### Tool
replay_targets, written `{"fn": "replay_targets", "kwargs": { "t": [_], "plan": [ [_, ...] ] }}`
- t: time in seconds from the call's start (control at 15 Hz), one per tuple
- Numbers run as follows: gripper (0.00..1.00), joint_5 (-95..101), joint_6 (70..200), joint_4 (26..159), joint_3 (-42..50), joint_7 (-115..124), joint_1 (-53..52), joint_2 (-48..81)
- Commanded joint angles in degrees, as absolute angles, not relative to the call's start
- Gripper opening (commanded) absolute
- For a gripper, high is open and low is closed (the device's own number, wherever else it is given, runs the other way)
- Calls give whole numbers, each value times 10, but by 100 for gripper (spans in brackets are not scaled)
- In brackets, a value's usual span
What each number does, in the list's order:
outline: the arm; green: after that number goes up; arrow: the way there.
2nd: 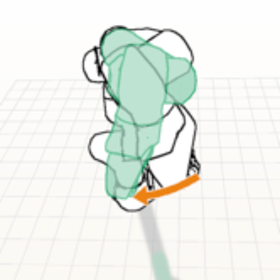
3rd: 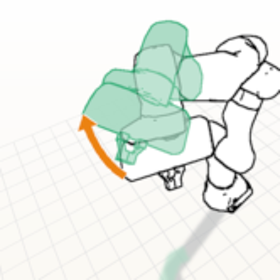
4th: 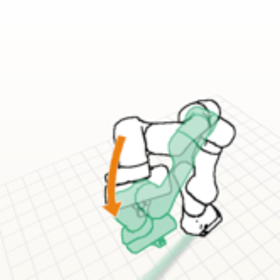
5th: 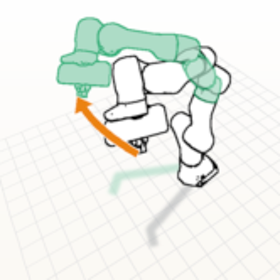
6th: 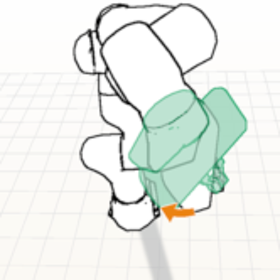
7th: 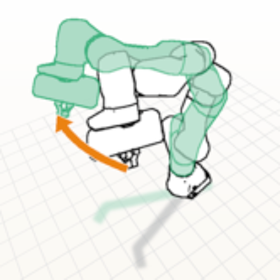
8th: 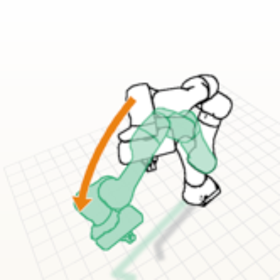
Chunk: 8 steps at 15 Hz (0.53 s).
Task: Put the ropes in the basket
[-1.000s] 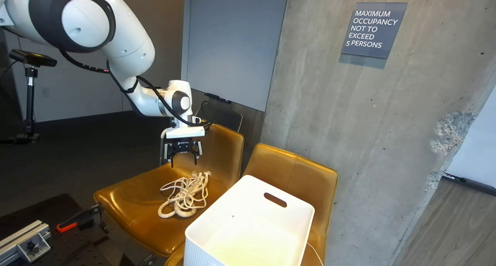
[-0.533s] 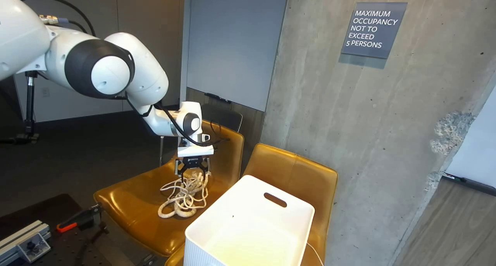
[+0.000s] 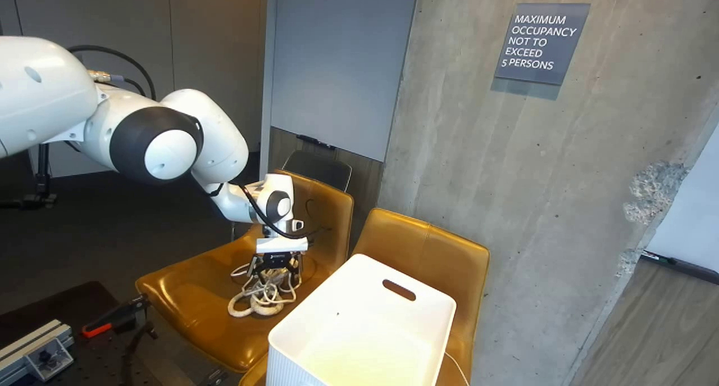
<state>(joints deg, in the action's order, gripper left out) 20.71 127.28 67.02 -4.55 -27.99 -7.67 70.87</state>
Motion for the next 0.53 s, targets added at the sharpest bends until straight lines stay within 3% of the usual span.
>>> {"fn": "replay_targets", "kwargs": {
  "t": [0.0,0.07,0.13,0.27,0.47],
  "plan": [
    [100,197,1247,620,-40,-286,-84,762],
    [93,198,1243,605,-37,-286,-84,773],
    [72,197,1231,590,-35,-285,-85,780],
    [68,196,1209,568,-32,-283,-86,791],
    [45,197,1186,546,-29,-280,-88,798]
  ]
}}
